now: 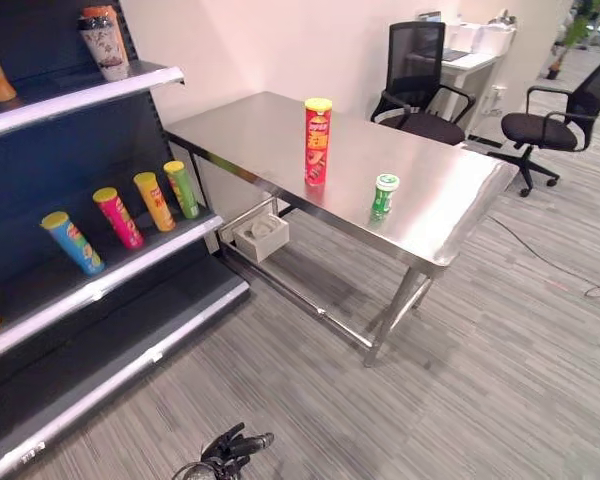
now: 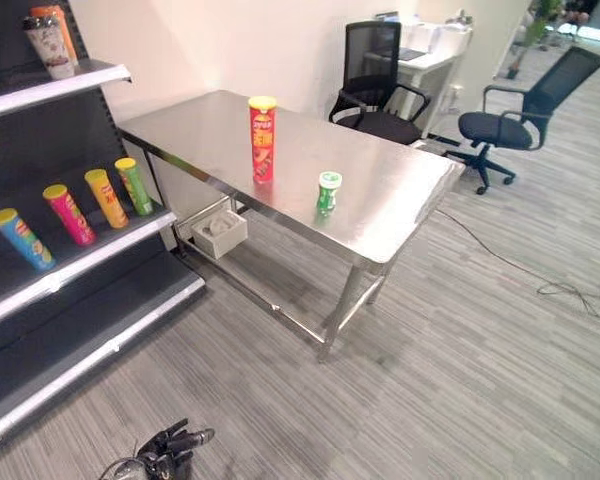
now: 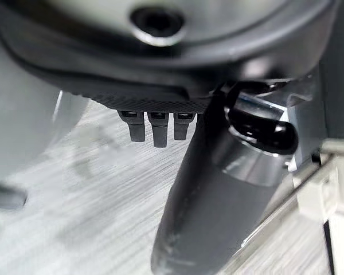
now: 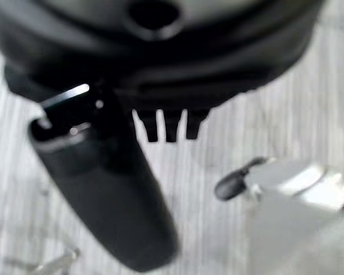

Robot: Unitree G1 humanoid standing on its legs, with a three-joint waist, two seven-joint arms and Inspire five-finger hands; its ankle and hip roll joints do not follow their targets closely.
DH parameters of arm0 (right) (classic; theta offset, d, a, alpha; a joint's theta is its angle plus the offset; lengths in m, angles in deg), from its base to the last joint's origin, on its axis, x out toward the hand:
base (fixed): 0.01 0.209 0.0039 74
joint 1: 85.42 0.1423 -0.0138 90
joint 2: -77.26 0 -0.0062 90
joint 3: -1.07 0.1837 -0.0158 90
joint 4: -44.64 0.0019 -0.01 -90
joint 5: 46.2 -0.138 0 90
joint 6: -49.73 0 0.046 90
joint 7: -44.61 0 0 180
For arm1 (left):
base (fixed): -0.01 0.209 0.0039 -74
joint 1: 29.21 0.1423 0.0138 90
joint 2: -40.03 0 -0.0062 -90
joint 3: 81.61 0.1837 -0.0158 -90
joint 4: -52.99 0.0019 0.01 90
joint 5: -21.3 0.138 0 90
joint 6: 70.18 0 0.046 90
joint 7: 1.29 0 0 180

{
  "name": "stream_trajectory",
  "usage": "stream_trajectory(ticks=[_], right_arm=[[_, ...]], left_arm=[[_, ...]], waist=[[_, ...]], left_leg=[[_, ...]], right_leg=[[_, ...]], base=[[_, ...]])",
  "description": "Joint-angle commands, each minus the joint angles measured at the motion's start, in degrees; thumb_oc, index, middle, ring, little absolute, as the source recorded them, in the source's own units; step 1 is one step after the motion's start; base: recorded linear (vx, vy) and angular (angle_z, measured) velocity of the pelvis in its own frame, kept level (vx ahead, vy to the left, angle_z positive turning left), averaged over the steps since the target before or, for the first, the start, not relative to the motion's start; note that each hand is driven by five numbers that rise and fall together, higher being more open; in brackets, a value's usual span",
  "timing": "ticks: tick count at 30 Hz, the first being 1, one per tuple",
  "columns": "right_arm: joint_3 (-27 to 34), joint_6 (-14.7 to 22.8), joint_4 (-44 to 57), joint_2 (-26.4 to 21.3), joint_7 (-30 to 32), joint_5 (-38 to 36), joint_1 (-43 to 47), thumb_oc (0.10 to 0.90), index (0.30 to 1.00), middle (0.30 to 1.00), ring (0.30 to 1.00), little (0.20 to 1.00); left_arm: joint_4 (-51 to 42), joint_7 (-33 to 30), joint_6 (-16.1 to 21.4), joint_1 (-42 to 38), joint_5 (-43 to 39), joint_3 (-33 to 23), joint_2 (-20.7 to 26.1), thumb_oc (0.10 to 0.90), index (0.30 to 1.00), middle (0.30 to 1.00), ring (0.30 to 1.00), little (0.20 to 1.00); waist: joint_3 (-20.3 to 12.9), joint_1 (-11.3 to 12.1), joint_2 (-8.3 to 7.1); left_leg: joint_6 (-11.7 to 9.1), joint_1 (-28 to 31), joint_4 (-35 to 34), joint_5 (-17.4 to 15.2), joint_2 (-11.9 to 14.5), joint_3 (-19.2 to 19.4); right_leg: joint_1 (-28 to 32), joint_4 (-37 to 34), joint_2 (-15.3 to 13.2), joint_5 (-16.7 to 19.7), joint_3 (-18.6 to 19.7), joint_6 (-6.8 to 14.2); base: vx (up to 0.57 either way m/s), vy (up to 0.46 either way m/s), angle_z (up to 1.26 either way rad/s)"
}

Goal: Put the goods on the table back onto the shelves and tidy them up.

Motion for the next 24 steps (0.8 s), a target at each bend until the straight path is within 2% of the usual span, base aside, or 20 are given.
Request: stream_trajectory(ticks=[1, 2, 3, 4, 5, 7, 8, 10, 11, 12, 13, 14, 17, 18, 19, 20, 21, 22, 24], right_arm=[[0.81, 0.31, -1.23, 3.86, -1.74, -3.74, 5.73, 0.8, 0.9, 0.9, 0.9, 0.9], [0.82, 0.3, -1.22, 3.86, -1.72, -3.74, 5.76, 0.8, 0.9, 0.9, 0.9, 0.9], [0.41, 0.47, -0.52, 4.22, -1.62, -3.3, 5.9, 0.8, 0.9, 0.9, 0.9, 0.9], [-0.14, 0.5, 0.01, 4.42, -1.64, -2.97, 6.15, 0.8, 0.9, 0.9, 0.9, 0.9], [-0.93, 0.61, 0.36, 4.69, -1.79, -2.64, 6.16, 0.8, 0.9, 0.9, 0.9, 0.9], [-1.52, 0.55, 0.42, 4.44, -1.98, -2.11, 5.88, 0.8, 0.9, 0.9, 0.9, 0.9], [-1.68, 0.66, -0.18, 4.06, -1.99, -1.73, 6.01, 0.8, 0.9, 0.9, 0.9, 0.9], [-2.37, 0.76, -1.01, 4.15, -2.04, -1.64, 5.81, 0.8, 0.9, 0.9, 0.9, 0.9], [-2.36, 0.77, -1.02, 4.16, -2.04, -1.64, 5.84, 0.8, 0.9, 0.9, 0.9, 0.9], [-2.97, 0.58, -1.59, 4.4, -2.21, -1.66, 5.65, 0.8, 0.9, 0.9, 0.9, 0.9], [-2.99, 0.59, -1.59, 4.4, -2.23, -1.68, 5.64, 0.8, 0.9, 0.9, 0.9, 0.9], [-3.29, 0.35, -2.71, 4.36, -2.48, -1.36, 5.25, 0.8, 0.9, 0.9, 0.9, 0.9], [-3.06, 0.1, -4.58, 4.26, -2.3, -1.33, 4.87, 0.8, 0.9, 0.9, 0.9, 0.9], [-2.86, 0.09, -5.04, 4.19, -2.16, -1.22, 4.68, 0.8, 0.9, 0.9, 0.9, 0.9], [-3.46, 0.08, -5.06, 4.38, -2.23, -0.73, 4.57, 0.8, 0.9, 0.9, 0.9, 0.9], [-3.46, 0.07, -5.06, 4.39, -2.23, -0.73, 4.57, 0.8, 0.9, 0.9, 0.9, 0.9], [-4.06, 0.13, -3.85, 4.41, -2.18, -0.55, 4.91, 0.8, 0.9, 0.9, 0.9, 0.9], [-4.84, 0.13, -2.77, 4.24, -2.1, 0.03, 5.0, 0.8, 0.9, 0.9, 0.9, 0.9], [-5.43, 0.32, -1.8, 3.84, -1.83, 0.91, 5.08, 0.8, 0.9, 0.9, 0.9, 0.9]], left_arm=[[-1.78, 1.15, 0.11, -0.46, 3.25, 0.92, 3.66, 0.8, 0.9, 0.9, 0.9, 0.9], [-1.79, 1.15, 0.08, -0.49, 3.24, 0.92, 3.66, 0.8, 0.9, 0.9, 0.9, 0.9], [-1.59, 0.99, -0.2, -0.69, 3.55, 0.9, 3.86, 0.8, 0.9, 0.9, 0.9, 0.9], [-1.27, 1.09, -0.51, -0.69, 3.93, 0.95, 3.9, 0.8, 0.9, 0.9, 0.9, 0.9], [-0.75, 1.33, -0.57, -0.5, 5.04, 0.81, 4.21, 0.8, 0.9, 0.9, 0.9, 0.9], [0.06, 1.88, -0.73, 0.1, 7.26, 0.86, 4.72, 0.8, 0.9, 0.9, 0.9, 0.9], [0.51, 2.17, -0.85, 0.47, 8.09, 0.87, 5.08, 0.8, 0.9, 0.9, 0.9, 0.9], [0.92, 2.1, -1.05, 0.45, 8.84, 0.97, 5.15, 0.8, 0.9, 0.9, 0.9, 0.9], [0.92, 2.1, -1.05, 0.42, 8.85, 0.97, 5.15, 0.8, 0.9, 0.9, 0.9, 0.9], [1.2, 2.18, -1.12, 0.36, 9.34, 0.9, 4.9, 0.8, 0.9, 0.9, 0.9, 0.9], [1.21, 2.18, -1.09, 0.37, 9.37, 0.88, 4.9, 0.8, 0.9, 0.9, 0.9, 0.9], [1.52, 2.56, -1.07, 0.18, 10.15, 1.19, 4.57, 0.8, 0.9, 0.9, 0.9, 0.9], [1.27, 2.38, -0.83, 0.01, 9.69, 0.49, 4.52, 0.8, 0.9, 0.9, 0.9, 0.9], [0.91, 2.29, -0.88, 0.0, 9.11, 0.1, 4.58, 0.8, 0.9, 0.9, 0.9, 0.9], [0.29, 2.17, -0.84, -0.22, 7.88, -0.13, 4.23, 0.8, 0.9, 0.9, 0.9, 0.9], [0.29, 2.17, -0.84, -0.23, 7.88, -0.13, 4.23, 0.8, 0.9, 0.9, 0.9, 0.9], [-0.08, 1.96, -0.73, -0.89, 6.67, 0.04, 3.71, 0.8, 0.9, 0.9, 0.9, 0.9], [-0.42, 1.57, -0.64, -0.99, 6.5, 0.18, 3.38, 0.8, 0.9, 0.9, 0.9, 0.9], [-0.54, 1.36, -0.61, -1.03, 6.12, 0.1, 3.34, 0.8, 0.9, 0.9, 0.9, 0.9]], waist=[[3.46, 2.18, -0.62], [3.51, 2.17, -0.71], [4.09, 2.44, -0.24], [4.27, 2.22, 0.09], [4.35, 1.92, 0.03], [4.67, 1.01, 0.0], [4.97, 0.87, -0.2], [5.3, 0.78, -1.06], [5.23, 0.78, -1.01], [5.09, 0.83, -1.59], [5.35, 0.92, -1.59], [5.14, 0.85, -2.12], [4.28, 1.26, -2.63], [3.95, 1.47, -2.91], [4.02, 1.88, -3.62], [4.03, 1.88, -3.59], [5.22, 2.29, -4.45], [5.57, 2.62, -4.83], [5.55, 2.76, -4.96]], left_leg=[[4.74, -0.13, -1.1, -4.43, -2.11, 2.57], [4.8, -0.06, -1.18, -4.4, -2.25, 2.59], [5.63, 0.61, -1.79, -4.76, -2.98, 4.29], [6.19, 1.45, -2.63, -4.96, -3.53, 5.0], [6.41, 2.76, -4.08, -5.0, -4.04, 6.49], [6.67, 4.07, -5.09, -5.46, -4.65, 7.87], [6.51, 4.52, -5.26, -5.97, -5.21, 9.84], [6.42, 5.84, -5.26, -6.96, -6.12, 11.05], [6.41, 5.68, -5.26, -6.84, -6.06, 11.05], [6.25, 7.52, -5.26, -8.69, -6.6, 11.73], [6.48, 7.3, -5.26, -7.94, -6.52, 12.36], [6.82, 8.14, -5.12, -8.54, -7.27, 12.56], [6.83, 8.94, -3.22, -9.98, -7.62, 13.42], [6.7, 8.42, -0.45, -11.07, -7.61, 13.48], [5.83, 6.42, 6.73, -12.66, -7.37, 13.97], [5.82, 6.31, 6.98, -12.8, -7.3, 13.96], [3.98, 0.93, 19.21, -10.48, -4.62, 14.65], [3.44, -2.16, 26.5, -8.33, -2.91, 14.49], [3.75, -3.32, 26.54, -7.98, -2.38, 14.7]], right_leg=[[-9.59, 11.4, -14.2, 21.94, -0.18, 2.09], [-9.61, 11.51, -14.34, 21.87, -0.15, 2.15], [-10.05, 12.87, -15.83, 21.56, -5.28, 1.6], [-11.14, 14.75, -15.58, 20.32, -7.66, 1.34], [-11.87, 15.08, -13.59, 17.77, -9.07, 1.16], [-13.82, 13.73, -6.15, 10.7, -9.51, 0.17], [-14.9, 10.57, -0.62, 7.86, -11.81, 0.02], [-15.73, 7.33, 3.04, 7.19, -14.48, -0.03], [-15.76, 7.06, 3.13, 7.44, -14.52, -0.08], [-15.83, 4.42, 4.29, 6.9, -15.63, -0.04], [-15.85, 3.99, 4.35, 7.85, -16.18, -0.51], [-14.14, 0.86, 5.19, 7.69, -15.1, -1.36], [-11.66, -1.92, 5.76, 8.39, -13.57, -1.68], [-10.92, -2.91, 5.62, 8.79, -13.51, -1.64], [-8.46, -5.41, 5.47, 9.26, -12.95, -1.78], [-8.43, -5.47, 5.52, 9.3, -12.95, -1.8], [-6.44, -6.55, 5.2, 9.36, -12.01, -2.83], [-4.52, -7.53, 5.58, 8.56, -11.05, -3.9], [-3.78, -8.12, 5.38, 8.43, -10.98, -3.88]], base=[[0.08, 0.537, -0.37], [0.09, 0.723, -0.61], [0.03, 0.31, -0.33], [0.07, 0.438, -0.25], [0.1, 0.37, -0.12], [0.14, 0.294, -0.67], [0.12, 0.189, -0.82], [0.09, 0.102, -0.62], [0.15, 0.047, -0.53], [0.06, 0.022, -0.28], [0.14, 0.013, -0.24], [0.02, -0.012, -0.18], [0.14, -0.031, -0.12], [0.12, -0.087, -0.16], [0.12, -0.087, -0.08], [0.12, -0.133, -0.09], [0.14, -0.106, -0.12], [0.19, -0.097, -0.22], [0.15, 0.015, -0.58]])
